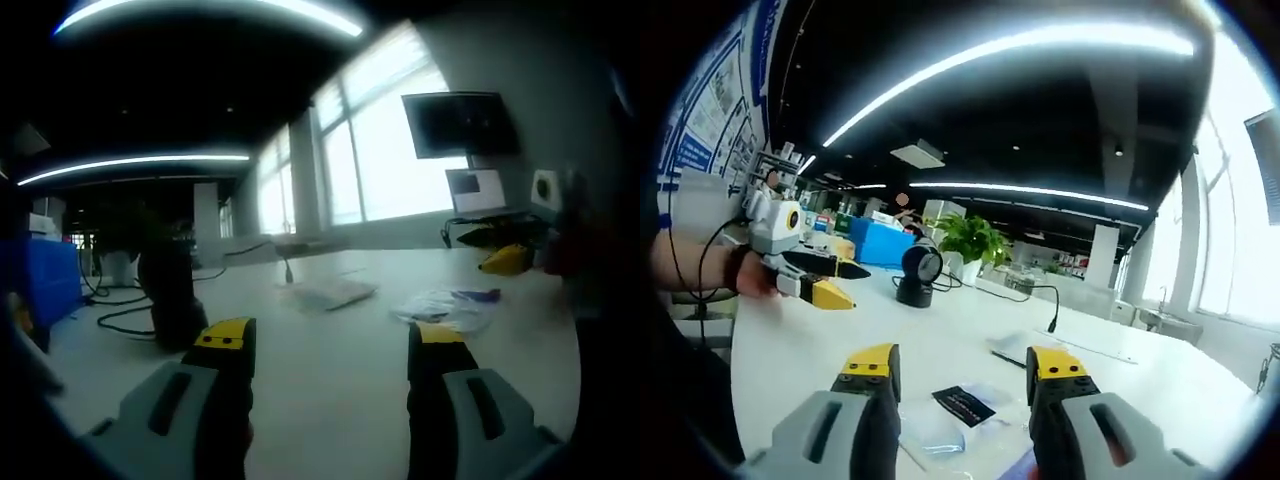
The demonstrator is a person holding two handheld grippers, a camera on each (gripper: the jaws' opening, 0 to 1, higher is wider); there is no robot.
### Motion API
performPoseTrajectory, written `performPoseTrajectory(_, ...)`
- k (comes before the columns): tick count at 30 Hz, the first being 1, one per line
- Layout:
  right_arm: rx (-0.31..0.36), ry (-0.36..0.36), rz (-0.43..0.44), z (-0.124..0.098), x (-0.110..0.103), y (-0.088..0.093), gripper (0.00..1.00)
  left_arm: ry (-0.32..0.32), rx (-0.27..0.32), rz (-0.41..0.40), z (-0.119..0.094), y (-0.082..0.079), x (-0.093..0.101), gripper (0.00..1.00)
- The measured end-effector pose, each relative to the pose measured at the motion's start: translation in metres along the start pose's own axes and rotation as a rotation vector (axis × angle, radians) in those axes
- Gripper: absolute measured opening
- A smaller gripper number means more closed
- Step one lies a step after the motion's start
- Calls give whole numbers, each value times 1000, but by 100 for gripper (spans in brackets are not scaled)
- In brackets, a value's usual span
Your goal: Clip sheet goods on table flip sheet goods clip sheet goods scan sheet goods put sheet goods back to table
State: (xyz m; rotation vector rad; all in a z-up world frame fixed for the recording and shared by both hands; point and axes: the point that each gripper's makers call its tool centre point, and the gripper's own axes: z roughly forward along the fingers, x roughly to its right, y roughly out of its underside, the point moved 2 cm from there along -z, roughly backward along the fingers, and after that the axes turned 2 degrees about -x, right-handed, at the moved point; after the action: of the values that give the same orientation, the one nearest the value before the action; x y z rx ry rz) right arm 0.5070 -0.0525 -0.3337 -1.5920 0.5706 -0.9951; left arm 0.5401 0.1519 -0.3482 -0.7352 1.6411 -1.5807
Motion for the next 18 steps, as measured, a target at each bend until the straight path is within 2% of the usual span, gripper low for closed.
performPoseTrajectory(11,-43,-20,-61,8,-20,9,46,3,1,0,0,0,1,54)
performPoseTrajectory(18,-94,-38,-143,13,-35,21,46,4,0,1,0,0,1,54)
